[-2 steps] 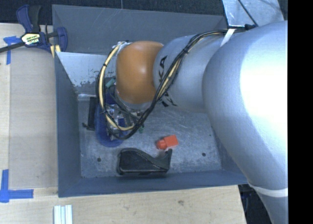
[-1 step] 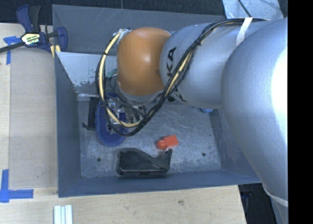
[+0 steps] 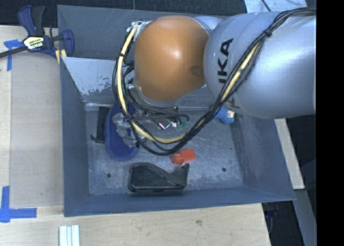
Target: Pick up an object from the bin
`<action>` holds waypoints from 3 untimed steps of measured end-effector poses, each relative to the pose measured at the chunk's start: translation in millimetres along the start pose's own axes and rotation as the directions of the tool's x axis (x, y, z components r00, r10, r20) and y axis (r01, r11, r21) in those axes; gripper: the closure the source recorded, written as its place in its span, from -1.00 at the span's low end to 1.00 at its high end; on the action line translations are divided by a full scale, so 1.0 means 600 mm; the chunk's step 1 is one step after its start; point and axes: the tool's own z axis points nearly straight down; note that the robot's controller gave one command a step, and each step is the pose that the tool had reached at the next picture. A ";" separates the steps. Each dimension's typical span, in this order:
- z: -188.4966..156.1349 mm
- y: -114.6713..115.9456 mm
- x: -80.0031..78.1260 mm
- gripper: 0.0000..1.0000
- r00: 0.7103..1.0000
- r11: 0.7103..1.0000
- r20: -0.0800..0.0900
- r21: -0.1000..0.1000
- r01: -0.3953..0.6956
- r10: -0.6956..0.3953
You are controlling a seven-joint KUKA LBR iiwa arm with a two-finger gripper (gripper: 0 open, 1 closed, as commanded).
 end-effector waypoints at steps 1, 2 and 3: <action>0.132 0.055 0.040 1.00 0.994 0.994 -0.015 -0.004 -0.106 0.106; 0.126 0.052 0.037 -1.00 0.994 0.994 -0.007 -0.001 -0.107 0.107; 0.225 -0.121 -0.035 -1.00 1.000 1.000 -0.005 0.001 0.025 -0.025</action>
Offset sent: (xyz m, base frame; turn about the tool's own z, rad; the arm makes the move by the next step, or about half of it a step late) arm -0.0368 0.0107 -0.0759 0.1068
